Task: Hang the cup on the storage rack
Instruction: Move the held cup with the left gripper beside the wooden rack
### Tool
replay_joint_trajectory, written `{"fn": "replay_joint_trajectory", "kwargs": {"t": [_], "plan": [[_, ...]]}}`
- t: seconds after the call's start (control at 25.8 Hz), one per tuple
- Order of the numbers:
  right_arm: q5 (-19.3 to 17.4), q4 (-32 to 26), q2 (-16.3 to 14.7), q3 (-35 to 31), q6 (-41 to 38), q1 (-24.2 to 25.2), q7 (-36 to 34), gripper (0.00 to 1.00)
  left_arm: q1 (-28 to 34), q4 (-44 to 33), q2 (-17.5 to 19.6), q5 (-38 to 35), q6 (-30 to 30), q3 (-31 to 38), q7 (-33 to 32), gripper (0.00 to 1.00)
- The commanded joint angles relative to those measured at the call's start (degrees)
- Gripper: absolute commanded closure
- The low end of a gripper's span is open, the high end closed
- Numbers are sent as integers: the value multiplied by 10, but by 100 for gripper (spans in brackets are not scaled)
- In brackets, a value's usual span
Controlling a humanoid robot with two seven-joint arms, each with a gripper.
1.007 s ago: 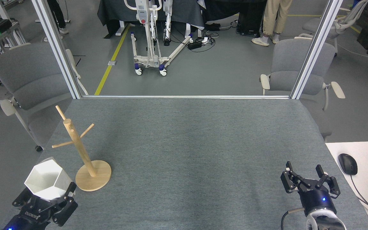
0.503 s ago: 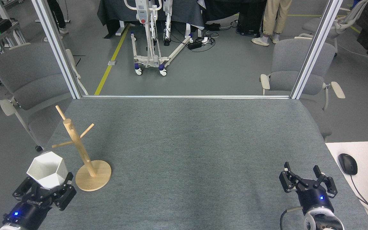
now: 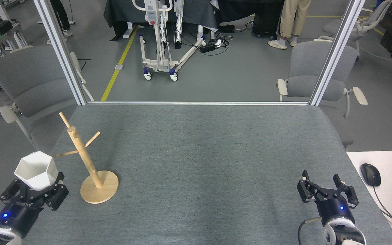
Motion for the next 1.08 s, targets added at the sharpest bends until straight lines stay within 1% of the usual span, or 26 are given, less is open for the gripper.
{"fn": "replay_joint_trajectory", "kwargs": {"t": [0.0,0.12,0.27,0.39,0.58,0.85,1.05], "plan": [[0,1,1,0,-1,-2,0,1,-1,-1,10,0,-1,0,0,100],[1,1,1,0,0,-2,0,1,2,-9,15,-1,-3,-1,0,100],[1,1,1,0,0,-3,0,1,11,-38,14,-7,-4,-3,-1,100],[1,2,1,0,0,-13,0,1,11,-42,11,-27,-4,-7,-1,100],[1,2,1,0,0,-15,0,1,4,-35,1,-75,1,-9,-8,100],[2,2,5,0,0,-14,0,1,4,-42,0,-76,-1,-10,-8,100],[2,2,5,0,0,-14,0,1,4,-51,-1,-79,3,-31,-9,100]]}}
